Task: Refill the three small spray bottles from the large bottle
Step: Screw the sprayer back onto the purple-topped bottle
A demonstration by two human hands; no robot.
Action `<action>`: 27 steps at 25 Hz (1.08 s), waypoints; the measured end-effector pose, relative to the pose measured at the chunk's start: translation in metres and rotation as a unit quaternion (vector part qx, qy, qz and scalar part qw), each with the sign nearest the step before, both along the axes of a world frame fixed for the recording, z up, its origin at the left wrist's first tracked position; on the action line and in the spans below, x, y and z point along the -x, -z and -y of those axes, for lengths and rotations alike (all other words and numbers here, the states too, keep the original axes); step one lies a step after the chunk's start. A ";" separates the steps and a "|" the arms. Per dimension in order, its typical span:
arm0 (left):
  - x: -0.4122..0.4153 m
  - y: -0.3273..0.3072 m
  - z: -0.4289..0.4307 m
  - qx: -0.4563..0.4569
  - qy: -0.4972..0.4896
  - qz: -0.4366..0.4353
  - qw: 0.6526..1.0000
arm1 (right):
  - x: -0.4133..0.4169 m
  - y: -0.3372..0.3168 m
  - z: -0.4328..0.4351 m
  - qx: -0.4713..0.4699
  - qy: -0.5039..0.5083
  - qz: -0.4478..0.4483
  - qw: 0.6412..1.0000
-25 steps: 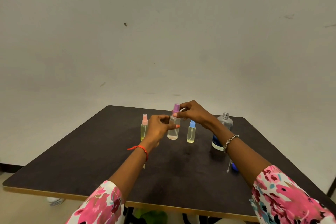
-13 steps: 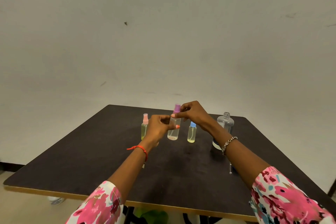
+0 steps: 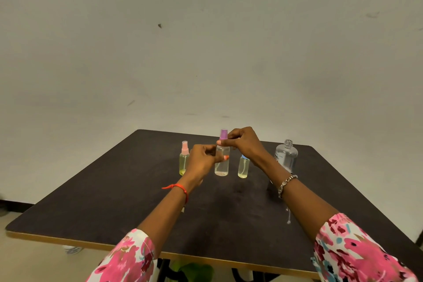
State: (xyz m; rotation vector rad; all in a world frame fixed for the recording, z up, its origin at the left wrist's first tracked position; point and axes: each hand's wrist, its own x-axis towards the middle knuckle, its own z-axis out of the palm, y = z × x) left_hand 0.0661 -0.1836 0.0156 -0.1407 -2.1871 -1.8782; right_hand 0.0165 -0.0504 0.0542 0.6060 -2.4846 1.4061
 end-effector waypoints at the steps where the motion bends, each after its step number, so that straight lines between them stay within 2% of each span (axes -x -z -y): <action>1: 0.001 0.001 0.000 0.003 -0.007 -0.004 1.000 | 0.000 0.002 0.002 0.007 0.009 -0.007 1.000; 5: 0.006 0.011 0.001 -0.013 0.001 -0.020 1.000 | -0.002 0.010 0.006 0.014 0.021 -0.010 1.000; 7: 0.012 0.018 0.002 0.001 0.014 0.001 1.000 | 0.001 0.015 0.007 0.010 0.024 -0.002 1.000; 10: 0.022 0.033 0.005 0.135 0.024 0.090 0.986 | 0.012 0.025 0.010 0.013 0.044 0.010 0.999; 14: 0.030 0.056 0.007 0.399 0.084 0.128 0.904 | 0.039 0.039 0.014 0.028 0.105 0.021 0.994; 17: 0.041 0.070 0.009 0.494 0.112 0.147 0.850 | 0.067 0.046 0.020 0.027 0.135 0.033 0.990; 19: 0.047 0.076 0.011 0.505 0.129 0.155 0.839 | 0.085 0.049 0.026 0.018 0.146 0.035 0.988; 27: 0.057 0.075 0.013 0.508 0.152 0.162 0.832 | 0.133 0.061 0.047 0.023 0.151 0.061 0.986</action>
